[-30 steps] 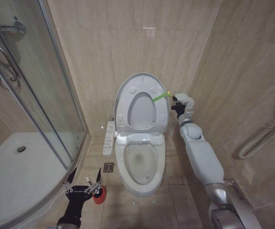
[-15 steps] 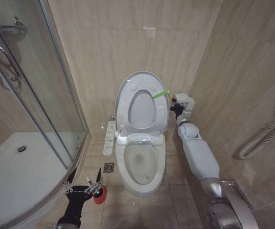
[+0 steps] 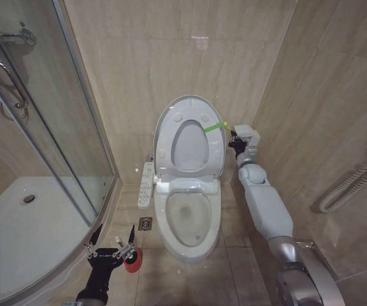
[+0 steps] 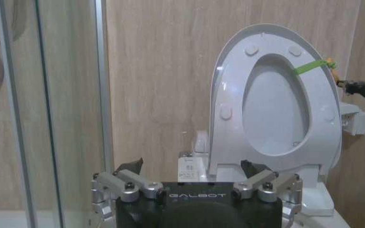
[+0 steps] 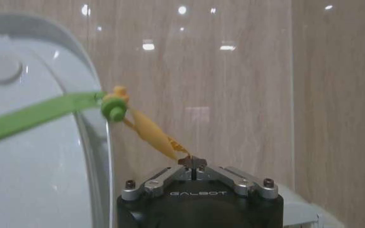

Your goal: Open the toilet lid, clean the toilet bowl with a toilet brush, close the toilet lid, and flush.

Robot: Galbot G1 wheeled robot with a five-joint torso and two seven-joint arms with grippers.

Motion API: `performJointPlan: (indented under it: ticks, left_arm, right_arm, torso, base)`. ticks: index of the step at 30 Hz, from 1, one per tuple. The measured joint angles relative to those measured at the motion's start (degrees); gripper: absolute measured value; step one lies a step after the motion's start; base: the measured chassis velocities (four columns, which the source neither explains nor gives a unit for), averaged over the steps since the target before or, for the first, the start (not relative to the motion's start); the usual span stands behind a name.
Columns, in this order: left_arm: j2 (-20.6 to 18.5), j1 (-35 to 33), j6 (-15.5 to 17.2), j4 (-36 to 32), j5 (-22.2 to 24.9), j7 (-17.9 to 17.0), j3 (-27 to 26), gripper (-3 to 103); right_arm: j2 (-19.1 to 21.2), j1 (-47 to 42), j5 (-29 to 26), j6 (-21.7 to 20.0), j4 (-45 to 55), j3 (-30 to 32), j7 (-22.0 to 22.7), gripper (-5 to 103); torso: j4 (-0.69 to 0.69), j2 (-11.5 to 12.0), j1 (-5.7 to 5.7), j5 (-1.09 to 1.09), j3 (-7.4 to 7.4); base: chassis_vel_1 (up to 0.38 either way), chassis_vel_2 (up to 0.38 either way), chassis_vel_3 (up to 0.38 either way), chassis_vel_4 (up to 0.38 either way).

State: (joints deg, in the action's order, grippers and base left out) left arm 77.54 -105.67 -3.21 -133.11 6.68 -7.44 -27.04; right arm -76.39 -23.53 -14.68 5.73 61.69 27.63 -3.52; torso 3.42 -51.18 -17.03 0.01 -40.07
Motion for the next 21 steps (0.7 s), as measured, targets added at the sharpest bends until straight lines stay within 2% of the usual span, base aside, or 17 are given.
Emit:
performJointPlan:
  ticks: [8,19,20,21]
  left_arm:
    - [0.0,0.0,0.0,0.0,0.0,0.0,0.0,100]
    - [0.0,0.0,0.0,0.0,0.0,0.0,0.0,100]
    - [0.0,0.0,0.0,0.0,0.0,0.0,0.0,100]
    - [0.0,0.0,0.0,0.0,0.0,0.0,0.0,100]
  right_arm:
    - [1.83,-3.45,-3.01,0.17,5.74,-0.02,-0.06,0]
    - [3.44,-8.4,-7.31,-0.15,13.06,1.25,-3.87,-3]
    - [3.59,-9.15,-7.97,-0.21,14.41,1.34,-4.05,22]
    - [3.66,-9.52,-8.21,-0.26,15.07,1.39,-4.1,22]
  torso:
    - [-0.02,0.0,0.0,0.0,0.0]
    - [-0.01,0.0,0.0,-0.01,0.0]
    - [-0.01,0.0,0.0,-0.01,0.01]
    - [-0.01,0.0,0.0,-0.01,0.01]
  base:
    - [0.0,0.0,0.0,0.0]
    - [0.0,0.0,0.0,0.0]
    - [0.0,0.0,0.0,0.0]
    - [0.0,0.0,0.0,0.0]
